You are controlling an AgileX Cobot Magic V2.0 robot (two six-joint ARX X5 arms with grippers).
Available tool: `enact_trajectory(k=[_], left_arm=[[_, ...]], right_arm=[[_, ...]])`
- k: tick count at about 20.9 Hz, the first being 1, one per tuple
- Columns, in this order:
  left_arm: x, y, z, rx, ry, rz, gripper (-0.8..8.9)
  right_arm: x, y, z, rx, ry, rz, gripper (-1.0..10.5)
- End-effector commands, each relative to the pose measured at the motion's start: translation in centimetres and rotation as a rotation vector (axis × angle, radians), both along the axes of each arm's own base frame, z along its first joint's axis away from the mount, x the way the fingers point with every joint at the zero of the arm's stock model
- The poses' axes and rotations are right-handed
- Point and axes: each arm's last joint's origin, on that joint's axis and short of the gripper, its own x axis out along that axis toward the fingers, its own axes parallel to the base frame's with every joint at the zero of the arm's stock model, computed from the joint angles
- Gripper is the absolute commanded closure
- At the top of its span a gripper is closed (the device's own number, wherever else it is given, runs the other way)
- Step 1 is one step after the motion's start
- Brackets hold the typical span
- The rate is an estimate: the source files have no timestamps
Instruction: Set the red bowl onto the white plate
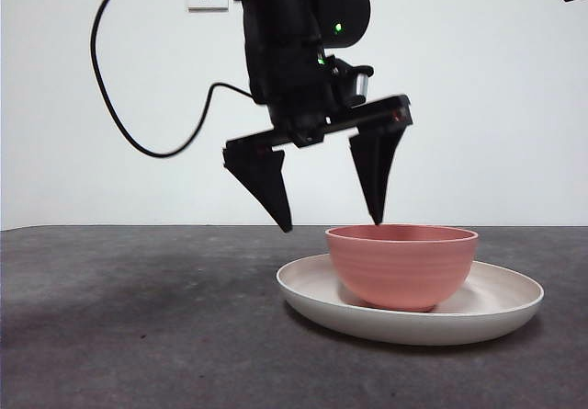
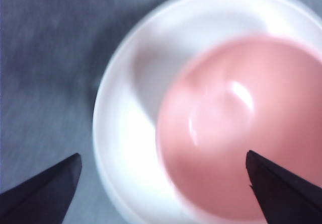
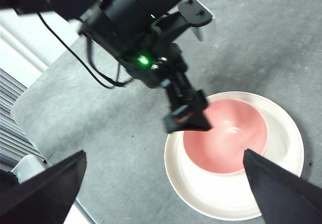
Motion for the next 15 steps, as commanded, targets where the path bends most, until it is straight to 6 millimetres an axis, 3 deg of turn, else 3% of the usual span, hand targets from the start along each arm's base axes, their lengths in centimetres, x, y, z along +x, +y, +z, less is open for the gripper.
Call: enact_trajectory(k=[1, 5, 8, 15], left_arm=[[-0.2, -0.1, 0.9, 0.022, -0.006, -0.064, 2.82], [-1.3, 0.8, 3.8, -0.013, -0.044, -0.067, 2.83], [-3.2, 2.1, 7.0, -0.026, -0.065, -0.091, 2.82], [-9.4, 8.0, 15.7, -0.082, -0.162, -0.156, 2.83]], right_arm=[[0.0, 0.1, 0.5, -0.001, -0.026, 0.009, 4.5], [0.0, 0.1, 0.5, -0.002, -0.026, 0.009, 4.5], [0.0, 0.1, 0.5, -0.004, -0.026, 0.007, 4.5], [0.0, 0.1, 0.5, -0.003, -0.026, 0.007, 4.5]])
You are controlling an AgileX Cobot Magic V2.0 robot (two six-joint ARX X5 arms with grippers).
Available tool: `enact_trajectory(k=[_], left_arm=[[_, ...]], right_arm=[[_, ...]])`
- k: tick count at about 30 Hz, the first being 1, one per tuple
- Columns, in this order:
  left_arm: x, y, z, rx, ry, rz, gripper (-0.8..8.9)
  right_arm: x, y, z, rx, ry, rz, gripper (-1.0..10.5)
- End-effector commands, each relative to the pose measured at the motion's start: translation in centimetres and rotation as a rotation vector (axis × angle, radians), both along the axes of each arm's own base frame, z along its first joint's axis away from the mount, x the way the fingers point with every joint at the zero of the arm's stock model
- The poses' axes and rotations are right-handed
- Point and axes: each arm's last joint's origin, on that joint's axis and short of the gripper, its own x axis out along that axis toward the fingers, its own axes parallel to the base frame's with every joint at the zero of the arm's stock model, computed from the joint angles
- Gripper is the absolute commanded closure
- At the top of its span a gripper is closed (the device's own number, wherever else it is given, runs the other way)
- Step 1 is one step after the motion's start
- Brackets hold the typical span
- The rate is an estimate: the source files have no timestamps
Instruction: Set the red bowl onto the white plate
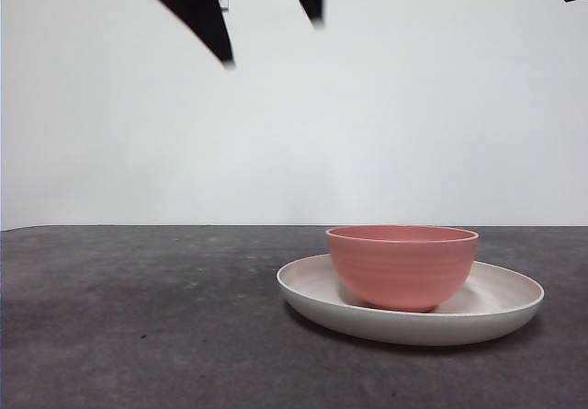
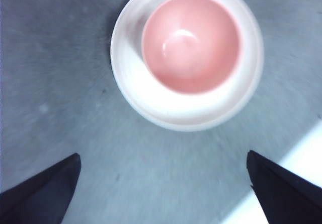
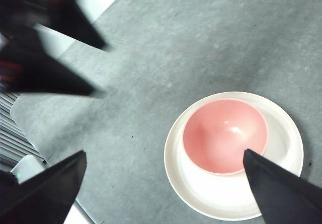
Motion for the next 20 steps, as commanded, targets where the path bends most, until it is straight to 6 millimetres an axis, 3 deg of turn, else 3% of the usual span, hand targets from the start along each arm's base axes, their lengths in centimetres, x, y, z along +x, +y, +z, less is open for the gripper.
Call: enact_trajectory(k=[1, 5, 9, 15, 20], left_arm=[[-2.2, 1.7, 2.7, -0.019, -0.050, -0.053, 2.83], [-6.1, 5.6, 6.2, -0.116, -0.153, -0.054, 2.82], [-8.9, 8.4, 7.2, -0.198, -0.240, -0.054, 2.83], [-12.5, 12.0, 6.2, -0.313, -0.378, -0.071, 2.82], [-14.7, 13.9, 3.5, -0.430, -0.394, -0.092, 2.82]], right_arm=[[0.0, 0.1, 0.5, -0.003, -0.026, 0.008, 4.5], [0.0, 0.1, 0.5, -0.003, -0.026, 0.008, 4.5], [0.0, 0.1, 0.5, -0.003, -0.026, 0.008, 4.5], [0.0, 0.1, 0.5, -0.003, -0.026, 0.008, 4.5], [0.0, 0.1, 0.5, -0.003, -0.026, 0.008, 4.5]])
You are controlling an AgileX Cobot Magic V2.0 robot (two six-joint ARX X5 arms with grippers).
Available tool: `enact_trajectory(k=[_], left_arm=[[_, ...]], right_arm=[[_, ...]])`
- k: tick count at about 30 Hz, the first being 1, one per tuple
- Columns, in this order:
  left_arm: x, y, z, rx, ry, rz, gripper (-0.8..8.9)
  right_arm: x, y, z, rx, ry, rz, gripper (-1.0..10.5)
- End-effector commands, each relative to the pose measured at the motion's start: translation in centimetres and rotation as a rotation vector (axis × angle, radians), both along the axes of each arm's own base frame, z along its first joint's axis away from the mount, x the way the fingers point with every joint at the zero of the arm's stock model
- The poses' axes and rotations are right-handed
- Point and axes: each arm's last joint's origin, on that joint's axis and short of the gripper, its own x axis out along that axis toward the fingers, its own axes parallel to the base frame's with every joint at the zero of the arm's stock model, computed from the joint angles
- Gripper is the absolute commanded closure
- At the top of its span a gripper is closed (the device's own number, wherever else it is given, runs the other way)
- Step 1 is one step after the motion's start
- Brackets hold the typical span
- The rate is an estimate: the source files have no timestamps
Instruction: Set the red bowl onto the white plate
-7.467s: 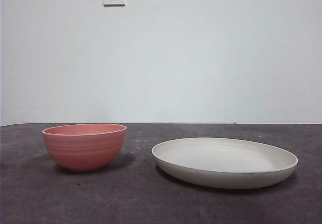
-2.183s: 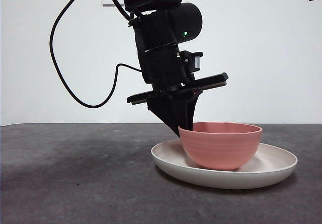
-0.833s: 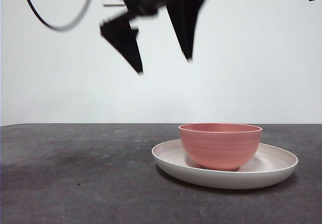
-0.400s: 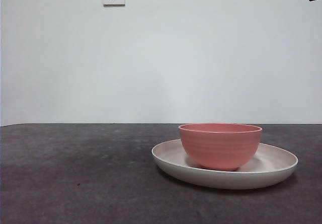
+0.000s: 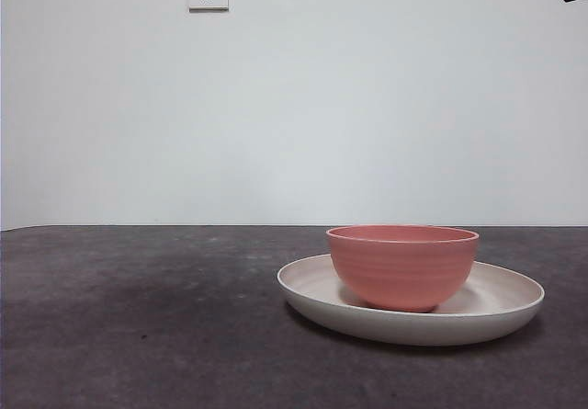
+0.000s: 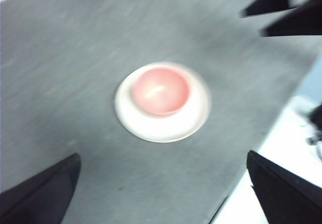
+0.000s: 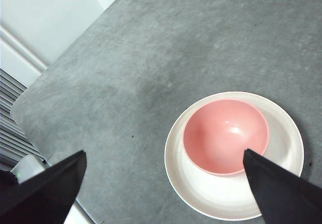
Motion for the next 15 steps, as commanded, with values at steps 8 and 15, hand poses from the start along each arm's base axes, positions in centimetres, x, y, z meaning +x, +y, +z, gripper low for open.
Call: enact_trajectory(k=[8, 15], left_arm=[[-1.6, 1.1, -6.0, -0.121, 0.082, -0.003, 2.83], [-1.5, 1.0, -6.4, -0.148, 0.104, 0.018, 2.82]], right_arm=[[0.0, 0.1, 0.5, -0.002, -0.026, 0.008, 4.5], [0.1, 0.1, 0.5, -0.002, -0.026, 0.008, 4.5]])
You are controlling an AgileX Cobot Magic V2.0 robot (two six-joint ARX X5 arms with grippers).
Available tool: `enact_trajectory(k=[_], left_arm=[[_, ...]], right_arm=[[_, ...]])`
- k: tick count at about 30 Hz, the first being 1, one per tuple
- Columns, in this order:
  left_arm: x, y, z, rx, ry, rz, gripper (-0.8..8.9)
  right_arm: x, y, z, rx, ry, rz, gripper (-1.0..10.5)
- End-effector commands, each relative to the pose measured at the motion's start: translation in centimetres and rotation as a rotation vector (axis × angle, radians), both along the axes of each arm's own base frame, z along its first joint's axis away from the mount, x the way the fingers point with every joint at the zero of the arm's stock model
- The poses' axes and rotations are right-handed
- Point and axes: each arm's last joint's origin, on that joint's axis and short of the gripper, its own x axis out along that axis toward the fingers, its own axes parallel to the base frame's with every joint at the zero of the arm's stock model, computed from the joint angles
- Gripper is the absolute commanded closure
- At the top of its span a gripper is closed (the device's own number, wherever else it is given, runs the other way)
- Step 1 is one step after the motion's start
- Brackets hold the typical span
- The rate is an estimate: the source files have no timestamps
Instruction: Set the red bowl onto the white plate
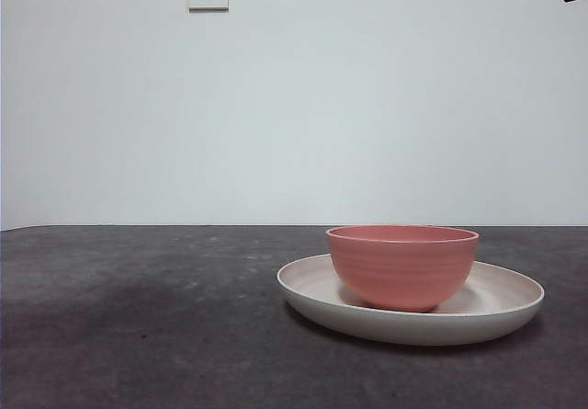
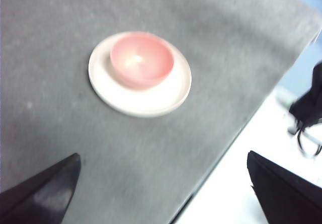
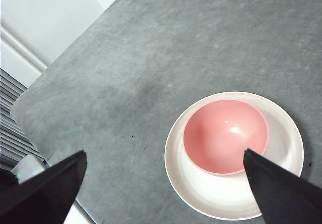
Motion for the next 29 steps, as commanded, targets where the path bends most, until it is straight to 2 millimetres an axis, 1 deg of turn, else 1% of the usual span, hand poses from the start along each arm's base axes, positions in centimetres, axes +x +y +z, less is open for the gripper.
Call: enact_trajectory(k=[1, 7, 10, 13, 17, 23, 29], left_arm=[[0.0, -0.2, 0.7, -0.048, -0.020, -0.003, 2.83], [0.2, -0.3, 1.0, -0.073, -0.045, -0.003, 2.82], [0.2, -0.3, 1.0, -0.073, -0.045, -0.003, 2.83], [0.2, -0.3, 1.0, -0.073, -0.045, -0.003, 2.82], [0.2, -0.3, 1.0, -0.073, -0.045, -0.003, 2.83], [0.2, -0.3, 1.0, -0.072, -0.045, -0.003, 2.83], [0.2, -0.3, 1.0, -0.072, -0.045, -0.003, 2.83]], right_arm=[[0.1, 0.1, 0.5, -0.002, -0.026, 0.008, 4.5], [0.0, 0.1, 0.4, 0.005, -0.011, 0.001, 4.5], [0.3, 0.1, 0.2, 0.023, 0.038, -0.023, 4.5], [0.9, 0.0, -0.3, 0.015, 0.095, -0.041, 4.5], [2.4, -0.2, -1.5, -0.011, 0.198, -0.073, 4.5], [5.7, -0.7, -4.0, -0.048, 0.351, -0.118, 4.5], [9.1, -1.4, -7.1, -0.091, 0.463, -0.133, 4.5]])
